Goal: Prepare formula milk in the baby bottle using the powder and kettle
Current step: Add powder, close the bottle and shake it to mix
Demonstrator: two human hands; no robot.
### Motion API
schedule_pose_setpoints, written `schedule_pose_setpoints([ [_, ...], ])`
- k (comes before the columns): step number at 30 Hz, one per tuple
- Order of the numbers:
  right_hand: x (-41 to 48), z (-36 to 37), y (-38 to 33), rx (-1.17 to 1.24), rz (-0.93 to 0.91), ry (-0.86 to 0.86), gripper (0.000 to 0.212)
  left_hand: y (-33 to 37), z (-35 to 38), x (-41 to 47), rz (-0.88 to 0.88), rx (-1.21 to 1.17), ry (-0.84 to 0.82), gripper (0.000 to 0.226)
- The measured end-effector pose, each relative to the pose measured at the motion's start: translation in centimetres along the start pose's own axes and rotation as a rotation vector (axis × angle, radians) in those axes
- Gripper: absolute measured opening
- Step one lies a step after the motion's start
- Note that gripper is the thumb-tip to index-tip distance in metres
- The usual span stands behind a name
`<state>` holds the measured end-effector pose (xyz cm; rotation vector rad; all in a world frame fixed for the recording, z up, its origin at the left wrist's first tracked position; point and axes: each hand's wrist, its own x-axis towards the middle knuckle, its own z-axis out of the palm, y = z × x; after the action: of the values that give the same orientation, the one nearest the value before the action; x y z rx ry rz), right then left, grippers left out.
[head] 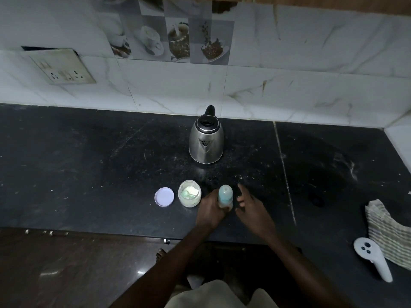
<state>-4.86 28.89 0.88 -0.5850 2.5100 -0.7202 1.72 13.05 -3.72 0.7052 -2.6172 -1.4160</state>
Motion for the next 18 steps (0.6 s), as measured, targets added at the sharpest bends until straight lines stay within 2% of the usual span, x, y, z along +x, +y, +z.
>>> schedule_pose_setpoints([
  [3,0.4,-1.2,-0.7,0.158,-0.078,-0.073,0.108,1.4,-0.8,-0.6,-0.071,-0.093,-0.062,0.067],
  [9,0.8,-4.8,-1.7,0.333,-0.119,-0.302,0.133,2.1,-2.0,-1.5,-0.160,-0.416,-0.173,0.062],
  [13,0.5,-6.0,-1.8,0.430,-0.115,-0.324,0.133,2.9,-3.1,-1.4,-0.206,-0.654,-0.238,0.055],
  [18,-0.3,-6.0,-2.6,0.568,-0.105,-0.270,0.127,3.3,-4.9,-1.4,-0.235,-0.749,-0.284,0.059],
])
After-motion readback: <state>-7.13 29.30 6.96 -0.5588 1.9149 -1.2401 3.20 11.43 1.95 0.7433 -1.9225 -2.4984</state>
